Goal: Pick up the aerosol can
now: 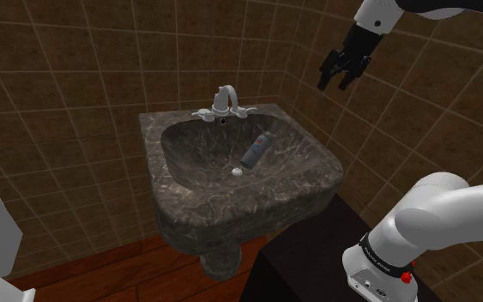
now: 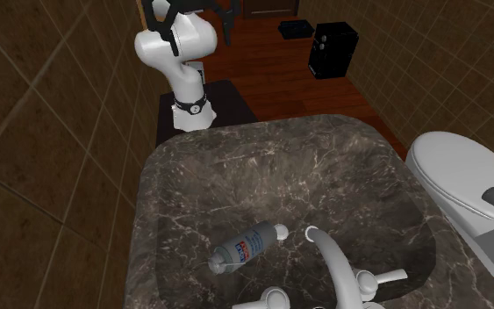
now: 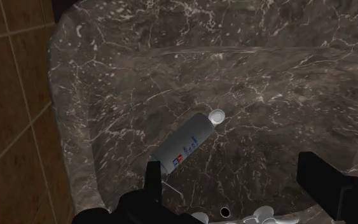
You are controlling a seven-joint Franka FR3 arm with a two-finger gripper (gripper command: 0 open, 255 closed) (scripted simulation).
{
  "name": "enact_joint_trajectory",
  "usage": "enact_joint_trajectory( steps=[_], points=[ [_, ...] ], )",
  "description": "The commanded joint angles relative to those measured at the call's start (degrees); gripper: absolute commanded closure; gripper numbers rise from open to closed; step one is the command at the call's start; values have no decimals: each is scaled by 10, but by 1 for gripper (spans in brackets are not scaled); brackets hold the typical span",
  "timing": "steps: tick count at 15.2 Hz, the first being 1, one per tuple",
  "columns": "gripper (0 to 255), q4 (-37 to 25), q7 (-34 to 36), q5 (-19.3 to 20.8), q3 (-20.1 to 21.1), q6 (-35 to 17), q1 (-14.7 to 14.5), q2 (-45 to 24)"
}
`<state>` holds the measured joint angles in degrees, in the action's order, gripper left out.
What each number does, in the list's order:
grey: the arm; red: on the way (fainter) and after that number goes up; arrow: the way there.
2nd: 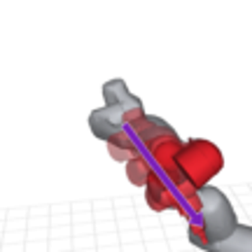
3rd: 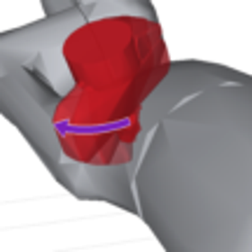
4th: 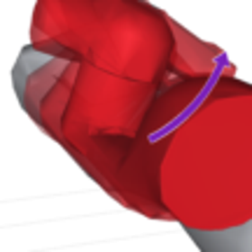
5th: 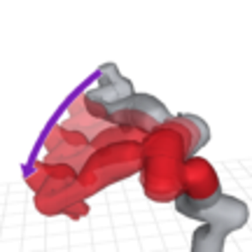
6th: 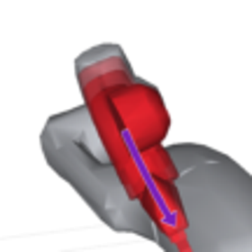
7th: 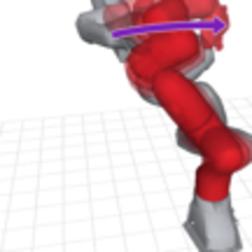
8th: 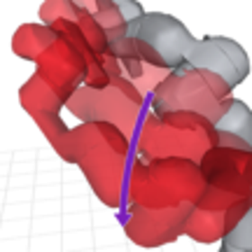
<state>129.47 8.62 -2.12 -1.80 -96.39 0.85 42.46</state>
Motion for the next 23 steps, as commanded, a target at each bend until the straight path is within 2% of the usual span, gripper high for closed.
enact_joint_trajectory(
  steps=[1, 8, 14, 19, 23],
  points=[
    [0, 0, 0, 0, 0, 0, 0, 0],
    [0, 82, 117, 13, 57, -164, 32, -56],
    [0, 111, 231, 45, 108, -298, 71, -146],
    [0, 104, 348, 103, 152, -393, 115, -243],
    [0, 79, 464, 183, 182, -449, 155, -331]
  ],
)
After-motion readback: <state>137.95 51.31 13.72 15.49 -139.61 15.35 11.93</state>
